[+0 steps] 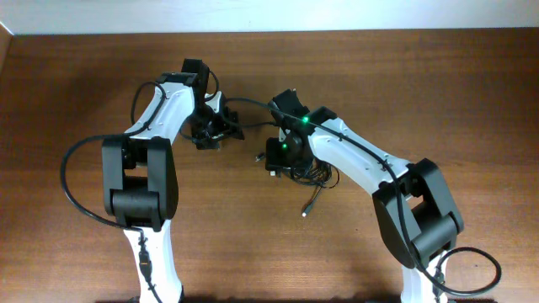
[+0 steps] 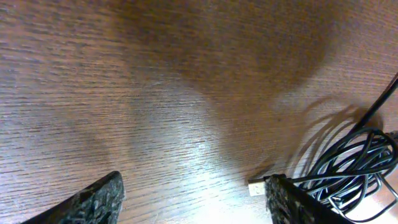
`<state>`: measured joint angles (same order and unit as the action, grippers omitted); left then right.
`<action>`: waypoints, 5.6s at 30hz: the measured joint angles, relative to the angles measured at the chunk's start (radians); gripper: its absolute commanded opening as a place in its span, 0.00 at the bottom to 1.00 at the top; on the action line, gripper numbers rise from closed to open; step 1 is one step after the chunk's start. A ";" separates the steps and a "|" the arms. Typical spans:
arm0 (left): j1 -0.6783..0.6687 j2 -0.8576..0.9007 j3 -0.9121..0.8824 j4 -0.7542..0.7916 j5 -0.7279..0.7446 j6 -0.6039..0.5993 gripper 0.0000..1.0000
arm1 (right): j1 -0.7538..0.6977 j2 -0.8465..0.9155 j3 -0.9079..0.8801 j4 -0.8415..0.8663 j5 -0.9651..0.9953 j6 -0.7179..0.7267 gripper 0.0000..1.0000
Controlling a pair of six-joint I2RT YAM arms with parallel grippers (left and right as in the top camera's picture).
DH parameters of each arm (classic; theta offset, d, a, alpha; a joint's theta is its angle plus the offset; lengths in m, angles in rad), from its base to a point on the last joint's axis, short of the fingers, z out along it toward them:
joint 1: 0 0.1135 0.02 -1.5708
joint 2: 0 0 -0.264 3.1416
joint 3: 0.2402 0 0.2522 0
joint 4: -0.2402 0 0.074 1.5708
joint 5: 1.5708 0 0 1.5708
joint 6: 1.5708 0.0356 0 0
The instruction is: Untangle cables
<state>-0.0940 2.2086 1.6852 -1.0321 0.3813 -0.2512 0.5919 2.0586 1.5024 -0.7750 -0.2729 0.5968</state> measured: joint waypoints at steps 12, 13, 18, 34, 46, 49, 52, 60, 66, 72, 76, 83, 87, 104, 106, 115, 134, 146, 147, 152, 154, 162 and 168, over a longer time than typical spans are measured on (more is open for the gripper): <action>0.000 0.000 0.000 0.000 0.000 0.000 0.79 | 0.098 0.024 -0.116 0.315 0.014 0.089 0.57; 0.000 0.000 0.000 0.000 0.000 0.000 0.79 | 0.113 0.029 -0.120 0.354 0.018 0.091 0.59; 0.000 0.000 0.000 0.000 0.000 0.000 0.78 | 0.140 0.041 -0.125 0.452 0.059 0.100 0.68; 0.002 0.000 0.000 0.006 0.204 0.168 0.66 | -0.213 -0.140 -0.119 0.045 -0.249 -0.080 0.86; -0.145 0.000 0.000 0.059 0.109 0.296 0.66 | -0.232 -0.140 -0.119 -0.007 -0.131 -0.122 0.99; -0.192 0.000 0.000 0.061 -0.055 0.243 0.57 | -0.232 -0.140 -0.119 -0.007 -0.080 -0.124 1.00; -0.213 0.000 0.000 0.061 -0.130 0.225 0.53 | -0.232 -0.140 -0.119 -0.007 -0.040 -0.124 0.99; -0.223 0.000 0.000 0.061 -0.177 0.223 0.53 | -0.248 -0.140 -0.119 -0.039 0.085 -0.048 0.98; -0.225 0.000 0.000 0.067 -0.180 0.217 0.79 | -0.256 -0.140 -0.135 -0.090 0.142 -0.042 0.98; -0.207 0.000 0.000 0.052 -0.048 0.321 0.54 | -0.256 -0.140 -0.280 -0.033 0.145 -0.040 0.98; -0.237 0.000 -0.006 0.057 -0.115 0.335 0.54 | -0.256 -0.149 -0.306 0.007 0.156 -0.032 0.98; -0.292 -0.024 -0.061 0.128 -0.208 0.346 0.06 | -0.259 -0.149 -0.306 0.017 0.160 0.010 0.98; -0.292 -0.032 -0.068 0.112 -0.233 0.342 0.06 | -0.261 -0.150 -0.306 0.021 0.160 0.005 0.99; -0.285 -0.032 -0.034 0.026 -0.306 0.270 0.39 | -0.262 -0.151 -0.309 0.073 0.157 -0.112 0.98; -0.288 -0.032 -0.033 0.021 -0.294 0.303 0.44 | -0.262 -0.151 -0.309 0.073 0.157 -0.111 0.99; -0.297 -0.032 -0.033 0.018 -0.241 0.407 0.66 | -0.262 -0.151 -0.309 0.073 0.157 -0.112 0.99; -0.303 -0.032 -0.072 0.104 -0.373 0.369 0.54 | -0.263 -0.151 -0.309 0.073 0.157 -0.112 0.98; -0.254 -0.097 -0.019 0.024 -0.417 0.249 0.99 | -0.312 -0.170 -0.210 -0.098 -0.008 -0.251 0.98; -0.250 -0.128 -0.006 0.030 -0.372 0.246 0.99 | -0.323 -0.175 -0.198 -0.101 -0.027 -0.271 0.98; -0.262 -0.253 0.033 0.089 -0.183 0.207 0.45 | -0.411 -0.186 -0.190 -0.100 -0.103 -0.336 0.98; -0.282 -0.248 0.019 0.083 -0.166 0.139 0.50 | -0.470 -0.186 -0.190 -0.101 -0.085 -0.343 0.98; -0.535 -0.235 -0.120 0.254 -0.367 -0.248 0.11 | -0.538 -0.186 -0.190 -0.108 0.030 -0.347 0.98; -0.696 -0.234 -0.219 0.439 -0.478 -0.375 0.13 | -0.538 -0.186 -0.190 -0.109 0.037 -0.347 0.98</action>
<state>-0.7902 1.9747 1.4666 -0.5930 -0.0967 -0.6258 0.0536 1.8725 1.3128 -0.8837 -0.2356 0.2501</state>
